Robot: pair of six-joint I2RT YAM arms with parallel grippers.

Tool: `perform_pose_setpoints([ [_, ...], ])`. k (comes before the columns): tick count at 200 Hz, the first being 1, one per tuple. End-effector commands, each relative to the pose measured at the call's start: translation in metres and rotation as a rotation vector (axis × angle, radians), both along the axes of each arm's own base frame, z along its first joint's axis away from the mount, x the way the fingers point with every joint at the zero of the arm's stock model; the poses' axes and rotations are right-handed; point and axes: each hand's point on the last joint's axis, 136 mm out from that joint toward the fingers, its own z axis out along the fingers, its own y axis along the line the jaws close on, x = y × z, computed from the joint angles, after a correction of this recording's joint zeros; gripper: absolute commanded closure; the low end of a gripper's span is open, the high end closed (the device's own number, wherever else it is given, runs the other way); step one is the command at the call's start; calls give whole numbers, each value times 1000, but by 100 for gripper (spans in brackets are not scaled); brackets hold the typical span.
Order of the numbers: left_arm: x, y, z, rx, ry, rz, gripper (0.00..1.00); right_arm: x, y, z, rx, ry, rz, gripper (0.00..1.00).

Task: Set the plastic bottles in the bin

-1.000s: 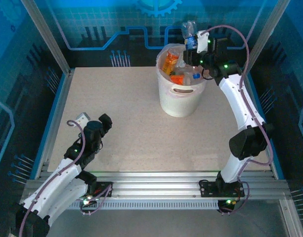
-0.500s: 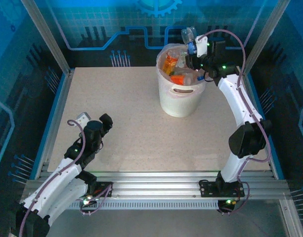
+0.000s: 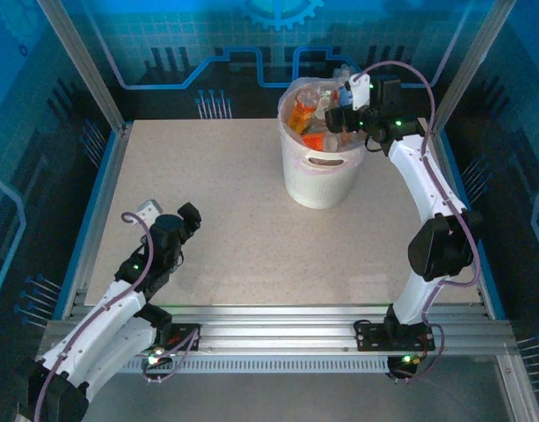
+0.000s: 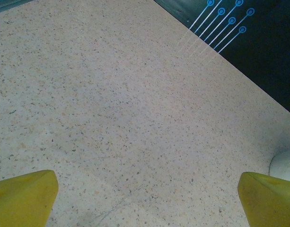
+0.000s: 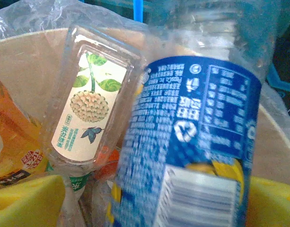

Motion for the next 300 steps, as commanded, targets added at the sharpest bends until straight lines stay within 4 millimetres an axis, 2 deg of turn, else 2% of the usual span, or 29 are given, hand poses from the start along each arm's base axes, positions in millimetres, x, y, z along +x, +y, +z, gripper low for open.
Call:
perform_pose_setpoints([
  [1,5,-1,13,7,-25,-11,1,-6,1,15,24,8,8,0],
  [35,7,-3,13,4,-23,-17,1,0,-2,49,40,-64,-19,0],
  [64,7,-3,13,7,-20,-19,1,16,-9,58,23,-85,-69,0],
  [113,6,-3,15,6,-21,-24,1,46,-5,51,19,-69,-75,0],
  [145,4,-2,15,10,-18,-18,1,58,-2,39,9,-42,-66,4],
  [161,3,-1,15,11,-17,-16,1,62,-2,32,2,-25,-67,10],
  [182,4,-1,15,11,-18,-14,1,60,-1,31,8,-22,-66,26],
  [219,4,-1,14,14,-14,-15,1,51,-5,45,11,-81,-74,40],
  [253,4,-1,14,14,-15,-14,1,36,-7,62,26,-201,-68,45],
  [255,4,-1,14,14,-15,-15,1,35,-6,57,25,-198,-67,45],
  [279,4,-1,14,18,-14,-16,1,24,-9,64,42,-273,-71,46],
  [300,4,-1,15,23,-15,-19,1,21,-11,56,40,-275,-77,46],
])
